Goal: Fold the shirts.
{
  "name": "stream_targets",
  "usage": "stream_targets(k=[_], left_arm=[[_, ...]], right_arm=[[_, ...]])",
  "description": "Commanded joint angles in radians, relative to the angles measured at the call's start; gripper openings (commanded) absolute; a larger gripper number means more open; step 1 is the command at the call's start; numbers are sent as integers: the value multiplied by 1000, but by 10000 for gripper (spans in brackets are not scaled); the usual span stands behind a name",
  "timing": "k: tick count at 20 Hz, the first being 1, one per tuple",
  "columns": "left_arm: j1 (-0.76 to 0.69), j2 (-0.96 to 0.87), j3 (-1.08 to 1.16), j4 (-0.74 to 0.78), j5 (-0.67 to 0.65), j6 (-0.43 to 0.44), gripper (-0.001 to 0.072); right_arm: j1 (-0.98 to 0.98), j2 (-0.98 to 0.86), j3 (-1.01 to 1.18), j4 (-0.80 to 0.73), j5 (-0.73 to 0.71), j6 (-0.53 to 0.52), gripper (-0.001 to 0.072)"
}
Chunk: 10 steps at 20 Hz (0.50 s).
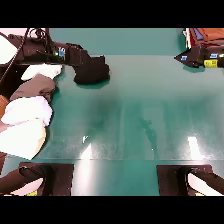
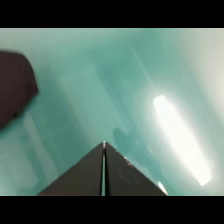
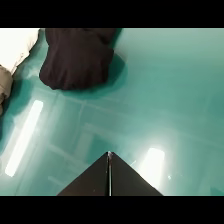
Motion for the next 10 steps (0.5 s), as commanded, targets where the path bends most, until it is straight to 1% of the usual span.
stream_targets(k=[1,2,3,4,5,7,10], left_arm=[[0,-4,-1,79,89,24,173],[3,-17,-1,175,101,14,496],[14,-42,-1,259,108,-39,549],[34,-79,-1,326,106,-102,549],[60,-125,-1,341,103,-138,550],[118,-245,-1,335,127,-163,549],[174,-435,-1,256,241,-165,549]], right_arm=[[1,1,0,12,-44,1,16],[1,0,0,16,-42,1,16],[1,0,0,17,-44,1,16],[1,0,0,18,-45,1,16],[1,0,0,27,-45,1,16],[1,0,0,33,-44,1,16],[1,0,0,33,-43,1,16]])
